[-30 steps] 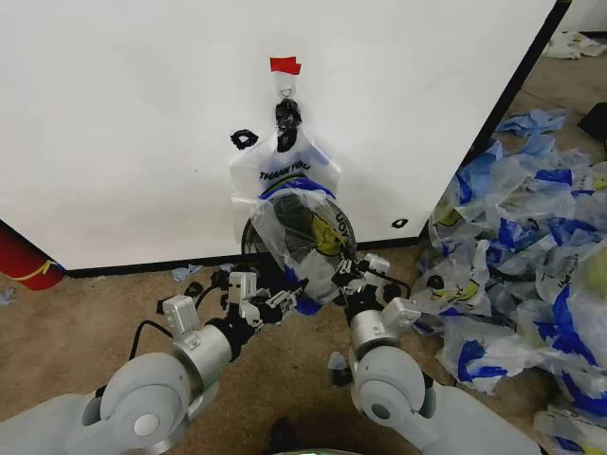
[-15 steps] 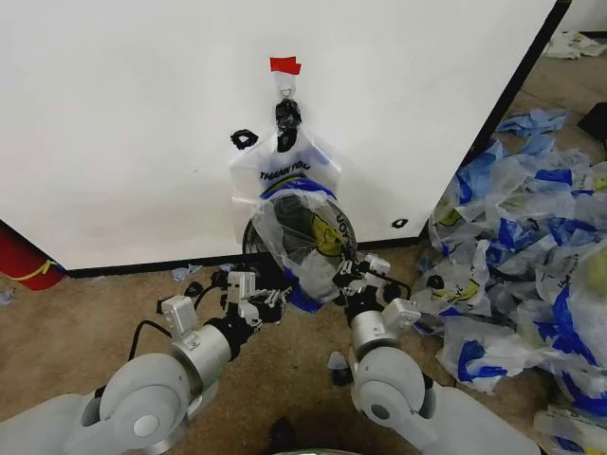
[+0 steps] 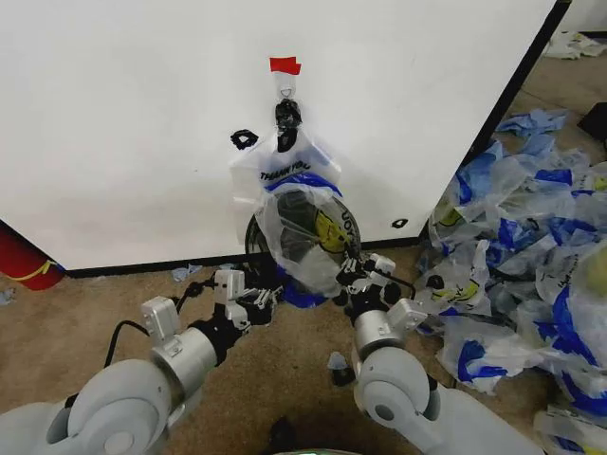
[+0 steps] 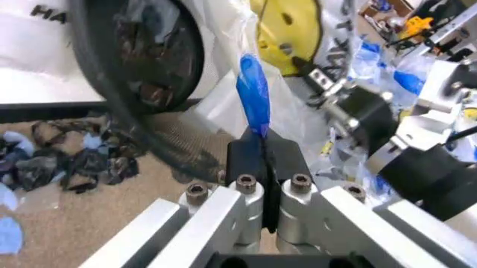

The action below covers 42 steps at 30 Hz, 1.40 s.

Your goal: Pick up the garbage bag from the wall and place it over the trash bin.

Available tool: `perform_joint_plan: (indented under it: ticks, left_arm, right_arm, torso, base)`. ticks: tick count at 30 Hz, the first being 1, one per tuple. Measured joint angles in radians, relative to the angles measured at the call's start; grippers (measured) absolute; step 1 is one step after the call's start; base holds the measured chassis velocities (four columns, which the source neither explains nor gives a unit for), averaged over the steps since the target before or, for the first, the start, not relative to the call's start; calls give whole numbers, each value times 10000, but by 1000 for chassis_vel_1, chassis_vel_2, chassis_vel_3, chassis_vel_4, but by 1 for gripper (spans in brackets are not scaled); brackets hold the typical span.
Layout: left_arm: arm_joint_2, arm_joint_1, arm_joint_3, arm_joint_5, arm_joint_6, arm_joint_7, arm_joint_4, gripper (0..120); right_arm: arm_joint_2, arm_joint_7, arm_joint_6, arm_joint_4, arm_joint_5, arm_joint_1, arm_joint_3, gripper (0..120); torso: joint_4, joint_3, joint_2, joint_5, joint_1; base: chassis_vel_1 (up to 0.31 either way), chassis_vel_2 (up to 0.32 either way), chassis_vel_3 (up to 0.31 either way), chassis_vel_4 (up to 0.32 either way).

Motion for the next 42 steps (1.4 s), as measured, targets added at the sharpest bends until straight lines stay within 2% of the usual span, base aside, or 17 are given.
perform_joint_plan:
  ticks: [4, 12, 34, 42]
  left_arm:
    - [-100, 1144, -617, 337, -97, -7, 67, 0]
    - [-214, 2207, -1202, 807, -178, -13, 228, 0]
    - [-506, 2317, -1137, 1312, -455, -59, 1355, 0]
    - [-750, 2143, -831, 1476, -579, 146, 2271, 0]
  right_arm:
    - [-75, 20, 4, 151, 109, -57, 106, 0]
    - [-123, 56, -20, 294, 125, -291, 145, 0]
    - [-323, -99, 1, 613, 191, -755, 374, 0]
    - [-291, -140, 7, 614, 183, -861, 330, 0]
  torso:
    - [0, 0, 0, -1, 0]
    - [0, 0, 0, -1, 0]
    - [0, 0, 0, 0, 0]
    - [0, 0, 0, 0, 0]
  base:
    - [0, 0, 0, 0]
    - [0, 0, 0, 0]
    - [0, 0, 0, 0]
    - [0, 0, 0, 0]
